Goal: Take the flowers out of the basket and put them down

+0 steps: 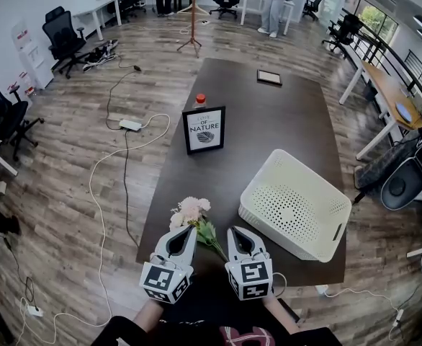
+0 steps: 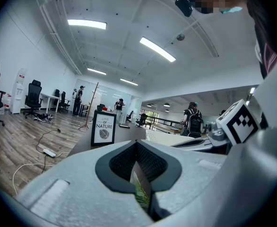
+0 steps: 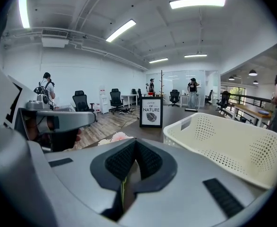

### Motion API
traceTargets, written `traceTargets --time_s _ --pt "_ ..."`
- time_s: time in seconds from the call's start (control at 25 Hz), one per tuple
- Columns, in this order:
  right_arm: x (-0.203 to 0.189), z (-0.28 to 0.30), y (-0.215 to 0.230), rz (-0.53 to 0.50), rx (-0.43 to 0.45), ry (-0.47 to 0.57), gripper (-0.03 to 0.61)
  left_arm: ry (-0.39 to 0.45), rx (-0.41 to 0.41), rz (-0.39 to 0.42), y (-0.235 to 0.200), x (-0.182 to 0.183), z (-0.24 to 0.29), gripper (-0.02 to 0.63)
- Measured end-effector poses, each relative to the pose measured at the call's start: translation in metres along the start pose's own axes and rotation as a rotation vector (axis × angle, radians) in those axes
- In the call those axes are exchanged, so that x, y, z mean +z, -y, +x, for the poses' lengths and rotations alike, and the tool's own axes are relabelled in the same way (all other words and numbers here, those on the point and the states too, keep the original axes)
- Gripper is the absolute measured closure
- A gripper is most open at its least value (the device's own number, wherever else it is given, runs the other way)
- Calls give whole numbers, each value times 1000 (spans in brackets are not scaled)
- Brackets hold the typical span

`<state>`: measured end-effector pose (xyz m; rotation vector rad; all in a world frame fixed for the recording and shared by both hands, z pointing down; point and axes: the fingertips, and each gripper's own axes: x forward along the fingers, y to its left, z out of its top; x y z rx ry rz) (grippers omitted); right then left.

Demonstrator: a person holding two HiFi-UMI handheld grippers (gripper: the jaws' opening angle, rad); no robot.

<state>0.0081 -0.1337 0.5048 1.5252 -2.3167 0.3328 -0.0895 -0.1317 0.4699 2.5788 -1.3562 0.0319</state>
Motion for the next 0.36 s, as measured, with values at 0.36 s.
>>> traceTargets --time_s 0.36 --pt "-2 1 -2 -9 13 12 574 4 4 4 0 -1 -2 606"
